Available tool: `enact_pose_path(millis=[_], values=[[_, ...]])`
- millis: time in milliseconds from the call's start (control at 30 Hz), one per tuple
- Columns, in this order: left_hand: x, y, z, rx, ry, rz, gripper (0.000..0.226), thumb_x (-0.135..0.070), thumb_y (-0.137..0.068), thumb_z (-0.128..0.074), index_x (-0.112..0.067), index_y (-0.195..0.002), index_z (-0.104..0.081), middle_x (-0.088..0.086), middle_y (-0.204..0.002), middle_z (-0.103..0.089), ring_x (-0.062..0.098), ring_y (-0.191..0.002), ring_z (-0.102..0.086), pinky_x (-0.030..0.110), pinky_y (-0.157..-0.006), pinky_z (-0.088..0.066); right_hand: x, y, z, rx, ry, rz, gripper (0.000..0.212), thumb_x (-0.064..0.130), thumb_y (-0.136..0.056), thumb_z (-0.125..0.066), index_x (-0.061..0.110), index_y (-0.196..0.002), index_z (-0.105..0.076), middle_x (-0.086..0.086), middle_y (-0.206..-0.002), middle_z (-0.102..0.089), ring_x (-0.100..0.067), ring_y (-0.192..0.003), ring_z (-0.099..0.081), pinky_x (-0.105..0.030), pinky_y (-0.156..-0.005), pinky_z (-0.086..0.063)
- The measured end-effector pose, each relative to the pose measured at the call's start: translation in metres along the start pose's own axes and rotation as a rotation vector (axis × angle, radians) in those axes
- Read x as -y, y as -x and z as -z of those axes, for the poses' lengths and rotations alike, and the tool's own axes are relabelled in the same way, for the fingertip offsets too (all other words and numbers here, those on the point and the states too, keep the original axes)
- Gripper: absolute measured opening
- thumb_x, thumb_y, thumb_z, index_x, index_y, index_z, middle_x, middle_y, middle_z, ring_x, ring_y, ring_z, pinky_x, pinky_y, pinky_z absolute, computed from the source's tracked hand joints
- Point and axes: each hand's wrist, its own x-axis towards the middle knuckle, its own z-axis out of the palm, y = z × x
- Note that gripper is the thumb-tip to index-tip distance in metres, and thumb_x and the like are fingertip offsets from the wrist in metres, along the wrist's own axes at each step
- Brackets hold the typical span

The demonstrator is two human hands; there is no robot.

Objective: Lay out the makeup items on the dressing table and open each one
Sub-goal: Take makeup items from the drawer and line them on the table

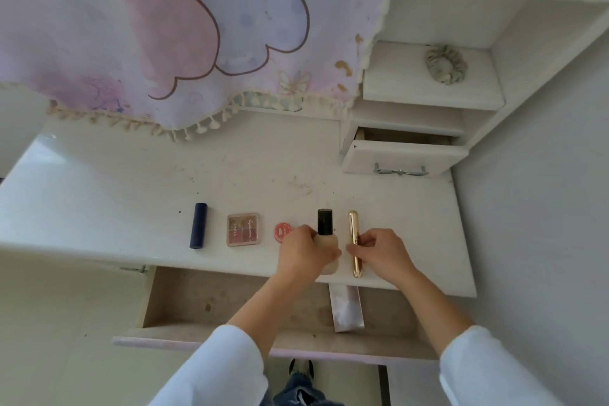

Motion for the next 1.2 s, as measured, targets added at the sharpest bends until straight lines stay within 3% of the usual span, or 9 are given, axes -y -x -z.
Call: enact_pose_path(millis=[200, 367, 700, 833, 933, 1000, 1067, 1133, 1200], values=[[-0.010, -0.019, -0.011, 0.020, -0.052, 0.041, 0.021, -0.028, -0.084, -0.064, -0.011, -0.089, -0.052, 0.004, -0.079, -0.059, 0.021, -0.077, -0.057, 0.028, -0.066, -0.044, -0.008, -0.009, -0.003, -0.098, 0.009, -0.016, 0.023, 0.028, -0.081, -0.074, 0.008, -0.090, -0.066, 0.001, -0.077, -0.062, -0.016, -0.075, -0.059, -0.021, -0.058, -0.039], [-0.012, -0.023, -0.018, -0.041, -0.054, 0.056, 0.038, -0.031, -0.083, -0.063, -0.008, -0.112, -0.052, 0.006, -0.096, -0.062, 0.025, -0.089, -0.061, 0.030, -0.067, -0.046, -0.010, -0.010, -0.007, -0.152, 0.016, -0.038, 0.027, 0.030, -0.079, -0.075, 0.008, -0.088, -0.062, -0.001, -0.080, -0.063, -0.019, -0.077, -0.059, -0.026, -0.060, -0.039], [0.004, -0.023, -0.023, -0.118, -0.211, -0.017, 0.032, -0.031, -0.089, -0.049, -0.008, -0.109, -0.058, 0.007, -0.106, -0.062, 0.025, -0.088, -0.060, 0.033, -0.068, -0.046, -0.014, -0.010, -0.014, -0.204, 0.023, -0.028, 0.034, 0.035, -0.079, -0.074, 0.007, -0.092, -0.061, -0.003, -0.086, -0.065, -0.022, -0.082, -0.062, -0.032, -0.072, -0.047], [0.004, -0.017, -0.020, -0.138, -0.291, -0.036, 0.036, -0.034, -0.091, -0.050, -0.011, -0.119, -0.054, 0.006, -0.116, -0.057, 0.026, -0.100, -0.058, 0.033, -0.075, -0.044, -0.013, -0.002, -0.010, -0.216, 0.004, -0.015, 0.034, 0.037, -0.080, -0.073, 0.010, -0.096, -0.059, 0.000, -0.082, -0.060, -0.017, -0.077, -0.058, -0.027, -0.068, -0.044], [0.018, 0.004, -0.016, -0.224, -0.290, -0.187, 0.041, -0.040, -0.093, -0.050, -0.019, -0.128, -0.050, -0.002, -0.123, -0.053, 0.019, -0.107, -0.055, 0.028, -0.077, -0.042, -0.015, 0.022, -0.004, -0.281, -0.063, 0.049, 0.025, 0.033, -0.082, -0.072, 0.014, -0.093, -0.059, 0.000, -0.075, -0.059, -0.012, -0.068, -0.055, -0.019, -0.060, -0.041], [0.039, 0.022, -0.015, -0.291, -0.229, -0.329, 0.037, -0.040, -0.093, -0.051, -0.021, -0.125, -0.054, -0.007, -0.121, -0.055, 0.013, -0.109, -0.055, 0.022, -0.079, -0.043, -0.023, 0.046, -0.003, -0.226, -0.104, 0.112, 0.015, 0.028, -0.085, -0.069, 0.015, -0.088, -0.062, 0.000, -0.073, -0.061, -0.010, -0.065, -0.055, -0.012, -0.057, -0.043], [0.068, 0.033, -0.015, -0.333, -0.252, -0.396, 0.032, -0.035, -0.092, -0.055, -0.019, -0.119, -0.059, -0.005, -0.119, -0.058, 0.012, -0.111, -0.054, 0.021, -0.080, -0.045, -0.038, 0.066, -0.012, -0.050, -0.029, 0.116, 0.010, 0.029, -0.088, -0.064, 0.019, -0.086, -0.064, 0.003, -0.076, -0.064, -0.007, -0.070, -0.059, -0.012, -0.064, -0.049], [0.097, 0.034, -0.017, -0.374, -0.339, -0.386, 0.036, -0.033, -0.090, -0.055, -0.014, -0.120, -0.059, 0.001, -0.125, -0.057, 0.019, -0.118, -0.052, 0.031, -0.090, -0.052, -0.060, 0.073, -0.029, 0.109, 0.146, 0.076, 0.012, 0.033, -0.090, -0.061, 0.022, -0.090, -0.065, 0.006, -0.082, -0.065, -0.005, -0.075, -0.061, -0.019, -0.070, -0.052], [0.114, 0.029, -0.019, -0.386, -0.482, -0.343, 0.049, -0.038, -0.093, -0.043, -0.008, -0.130, -0.052, 0.009, -0.138, -0.051, 0.026, -0.131, -0.044, 0.041, -0.106, -0.042, -0.082, 0.063, -0.050, 0.177, 0.293, 0.018, 0.021, 0.038, -0.089, -0.059, 0.021, -0.101, -0.063, 0.006, -0.092, -0.065, -0.007, -0.081, -0.061, -0.021, -0.070, -0.050]])
